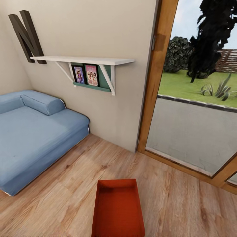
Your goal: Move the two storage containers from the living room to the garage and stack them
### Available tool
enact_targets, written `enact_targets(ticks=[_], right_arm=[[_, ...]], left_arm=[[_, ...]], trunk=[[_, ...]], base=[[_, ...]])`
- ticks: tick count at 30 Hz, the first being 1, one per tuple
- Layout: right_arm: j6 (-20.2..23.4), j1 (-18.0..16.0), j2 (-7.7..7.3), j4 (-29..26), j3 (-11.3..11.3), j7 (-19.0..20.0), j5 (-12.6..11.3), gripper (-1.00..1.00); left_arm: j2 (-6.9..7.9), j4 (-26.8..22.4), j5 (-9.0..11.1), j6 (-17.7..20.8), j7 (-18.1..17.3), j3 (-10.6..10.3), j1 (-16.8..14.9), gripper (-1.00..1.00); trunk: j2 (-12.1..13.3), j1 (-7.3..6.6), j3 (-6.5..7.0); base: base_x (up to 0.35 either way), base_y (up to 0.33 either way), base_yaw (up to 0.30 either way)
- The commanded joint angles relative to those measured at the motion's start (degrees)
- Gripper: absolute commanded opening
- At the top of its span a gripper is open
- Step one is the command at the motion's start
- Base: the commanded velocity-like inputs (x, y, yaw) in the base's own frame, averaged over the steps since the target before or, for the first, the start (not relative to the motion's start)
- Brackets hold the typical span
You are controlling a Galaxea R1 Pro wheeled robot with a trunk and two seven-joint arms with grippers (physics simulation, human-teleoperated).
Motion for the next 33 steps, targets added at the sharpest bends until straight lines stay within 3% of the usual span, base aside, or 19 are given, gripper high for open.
enact_targets(ticks=[1,33], right_arm=[[-0.20,-0.03,0.00,0.04,0.49,-0.17,-0.57,1.00],[-0.20,-0.03,-0.07,0.04,0.49,-0.15,-0.57,1.00]], left_arm=[[0.00,-0.08,0.56,0.22,-0.06,0.12,0.00,1.00],[0.01,-0.07,0.56,0.18,-0.06,0.12,0.00,1.00]], trunk=[[-0.02,-0.01,-0.14],[-0.02,-0.01,-3.04]], base=[[0.000,0.000,0.000],[0.000,0.000,0.000]])
